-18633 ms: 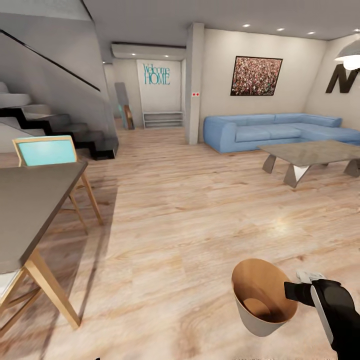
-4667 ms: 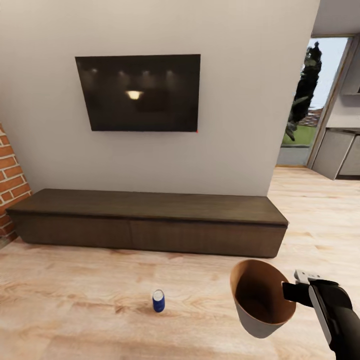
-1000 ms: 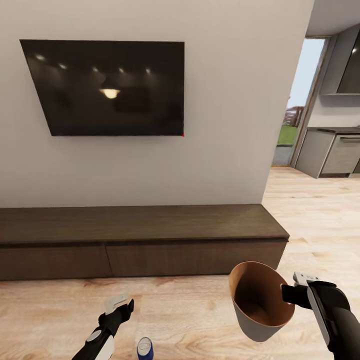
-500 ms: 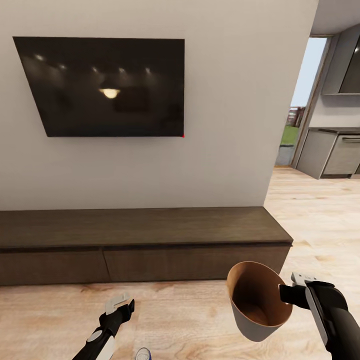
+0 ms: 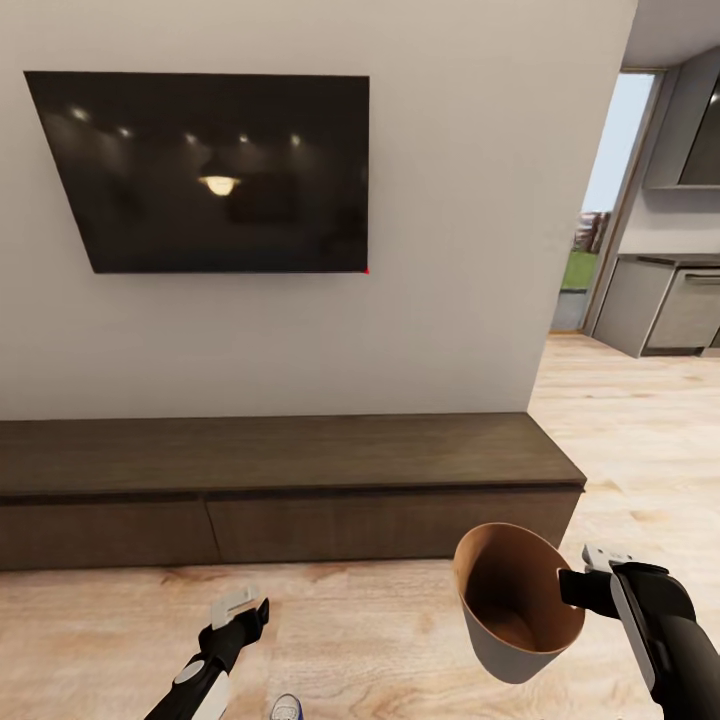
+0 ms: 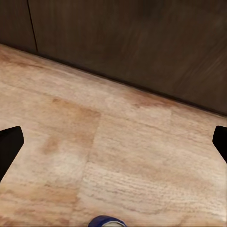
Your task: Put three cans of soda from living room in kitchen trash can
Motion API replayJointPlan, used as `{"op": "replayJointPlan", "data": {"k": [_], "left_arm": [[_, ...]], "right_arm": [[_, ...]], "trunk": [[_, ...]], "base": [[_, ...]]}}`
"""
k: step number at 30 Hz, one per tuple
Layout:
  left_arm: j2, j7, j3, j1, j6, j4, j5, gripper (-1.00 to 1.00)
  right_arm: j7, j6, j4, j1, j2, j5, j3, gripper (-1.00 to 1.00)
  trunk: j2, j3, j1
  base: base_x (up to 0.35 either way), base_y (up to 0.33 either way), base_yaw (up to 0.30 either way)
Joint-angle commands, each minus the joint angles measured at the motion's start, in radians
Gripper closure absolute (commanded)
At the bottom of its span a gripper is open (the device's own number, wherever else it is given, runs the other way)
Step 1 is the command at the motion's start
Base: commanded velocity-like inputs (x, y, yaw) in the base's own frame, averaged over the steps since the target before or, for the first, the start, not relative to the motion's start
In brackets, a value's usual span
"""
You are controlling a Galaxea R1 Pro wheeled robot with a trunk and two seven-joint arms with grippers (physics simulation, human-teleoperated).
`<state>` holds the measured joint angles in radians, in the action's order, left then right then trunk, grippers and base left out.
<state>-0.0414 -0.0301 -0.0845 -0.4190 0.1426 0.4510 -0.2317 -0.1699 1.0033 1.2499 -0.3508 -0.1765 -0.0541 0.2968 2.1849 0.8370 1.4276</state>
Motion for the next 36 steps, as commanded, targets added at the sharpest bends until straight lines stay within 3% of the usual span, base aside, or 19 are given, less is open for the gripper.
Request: {"op": "replayJointPlan", "data": {"k": [1, 12, 18, 22, 36], "left_arm": [[0.0, 0.0, 0.0, 0.0, 0.0, 0.0, 0.0, -1.0], [0.0, 0.001, 0.001, 0.0, 0.0, 0.0, 0.0, -1.0], [0.0, 0.001, 0.043, 0.0, 0.001, 0.0, 0.0, -1.0], [0.0, 0.001, 0.052, 0.0, 0.001, 0.0, 0.0, -1.0], [0.0, 0.001, 0.057, 0.0, 0.001, 0.0, 0.0, -1.0]], "right_arm": [[-0.006, 0.001, 0.0, 0.0, 0.0, 0.017, 0.0, 1.0], [-0.006, 0.001, 0.0, 0.0, 0.0, 0.016, 0.0, 1.0], [-0.006, 0.001, 0.0, 0.0, 0.0, 0.016, 0.0, 1.0], [-0.006, 0.001, 0.0, 0.0, 0.0, 0.016, 0.0, 1.0], [-0.006, 0.001, 0.0, 0.0, 0.0, 0.016, 0.0, 1.0]], "trunk": [[0.0, 0.001, 0.0], [0.0, 0.018, 0.0], [0.0, 0.028, 0.0], [0.0, 0.035, 0.0], [0.0, 0.057, 0.0]], "base": [[0.0, 0.0, 0.0], [0.0, 0.0, 0.0], [0.0, 0.0, 0.0], [0.0, 0.0, 0.0], [0.0, 0.0, 0.0]]}}
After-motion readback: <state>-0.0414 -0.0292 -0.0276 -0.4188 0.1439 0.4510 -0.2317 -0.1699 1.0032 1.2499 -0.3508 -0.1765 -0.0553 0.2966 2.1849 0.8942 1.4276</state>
